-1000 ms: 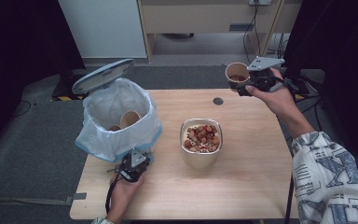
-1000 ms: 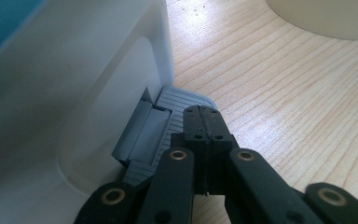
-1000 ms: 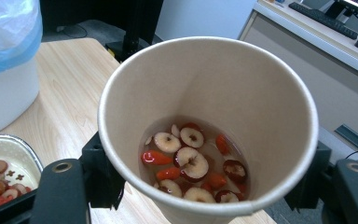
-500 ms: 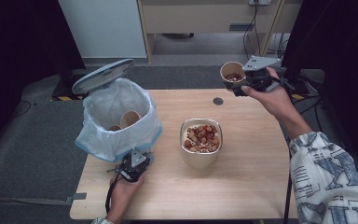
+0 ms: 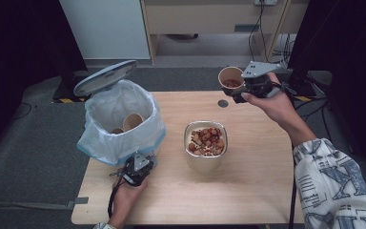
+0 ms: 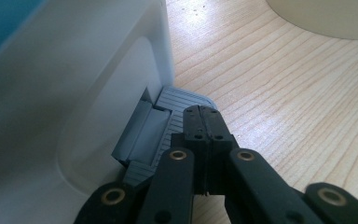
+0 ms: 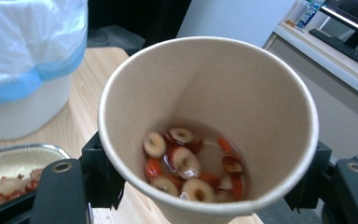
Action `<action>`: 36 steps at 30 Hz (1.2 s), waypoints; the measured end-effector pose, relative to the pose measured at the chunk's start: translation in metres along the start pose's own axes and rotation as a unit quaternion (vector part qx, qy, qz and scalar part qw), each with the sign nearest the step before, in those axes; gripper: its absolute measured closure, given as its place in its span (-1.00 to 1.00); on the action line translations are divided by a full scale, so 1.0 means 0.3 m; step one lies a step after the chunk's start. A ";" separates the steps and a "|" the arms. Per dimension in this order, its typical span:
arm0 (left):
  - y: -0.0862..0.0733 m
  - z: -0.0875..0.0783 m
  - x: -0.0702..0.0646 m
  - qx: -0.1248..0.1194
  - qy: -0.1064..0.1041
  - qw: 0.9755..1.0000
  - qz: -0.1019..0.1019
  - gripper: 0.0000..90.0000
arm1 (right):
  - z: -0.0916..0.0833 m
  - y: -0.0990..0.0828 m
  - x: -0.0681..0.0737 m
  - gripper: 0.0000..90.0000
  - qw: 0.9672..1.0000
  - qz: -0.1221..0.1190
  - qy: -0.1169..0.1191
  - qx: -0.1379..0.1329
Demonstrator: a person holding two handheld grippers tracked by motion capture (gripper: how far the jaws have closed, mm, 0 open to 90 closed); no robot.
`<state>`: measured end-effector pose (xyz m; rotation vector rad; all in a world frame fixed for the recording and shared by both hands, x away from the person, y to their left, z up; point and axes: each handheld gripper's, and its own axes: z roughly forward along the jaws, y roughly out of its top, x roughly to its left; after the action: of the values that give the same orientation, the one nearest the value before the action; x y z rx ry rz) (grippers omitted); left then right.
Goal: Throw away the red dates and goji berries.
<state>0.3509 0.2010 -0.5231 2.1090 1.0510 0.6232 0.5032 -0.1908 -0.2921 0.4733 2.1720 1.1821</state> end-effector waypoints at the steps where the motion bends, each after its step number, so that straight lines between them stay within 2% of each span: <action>1: 0.000 0.000 0.000 0.000 0.000 1.000 0.000 0.98 | 0.001 -0.001 0.006 -0.34 1.000 -0.005 0.000 0.002; 3: 0.000 0.000 -0.001 0.000 -0.001 1.000 -0.003 0.98 | 0.002 -0.005 0.013 -0.34 1.000 -0.012 0.000 0.005; 8: 0.000 0.000 -0.001 0.000 -0.001 1.000 -0.003 0.98 | 0.001 -0.010 0.015 -0.34 1.000 -0.011 -0.005 0.004; 12: 0.000 0.000 -0.001 0.000 -0.001 1.000 -0.002 0.98 | 0.009 -0.003 0.043 -0.34 1.000 -0.024 0.004 0.004; 25: 0.000 0.001 -0.002 0.000 0.000 1.000 -0.001 0.98 | -0.002 -0.006 0.073 -0.34 1.000 -0.029 0.004 0.002; 30: 0.000 0.001 -0.002 0.000 0.000 1.000 -0.001 0.98 | -0.002 -0.003 0.099 -0.34 0.998 -0.057 -0.002 0.012; 34: 0.000 0.000 -0.001 0.001 0.000 1.000 0.000 0.98 | -0.003 -0.001 0.122 -0.34 0.996 -0.084 -0.011 0.019; 36: 0.000 0.000 -0.001 0.002 0.000 1.000 0.000 0.98 | -0.002 0.001 0.135 -0.34 0.994 -0.105 -0.020 0.024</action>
<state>0.3507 0.2008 -0.5230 2.1124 1.0523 0.6211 0.4726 -0.1680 -0.3055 0.2781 2.1602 0.9994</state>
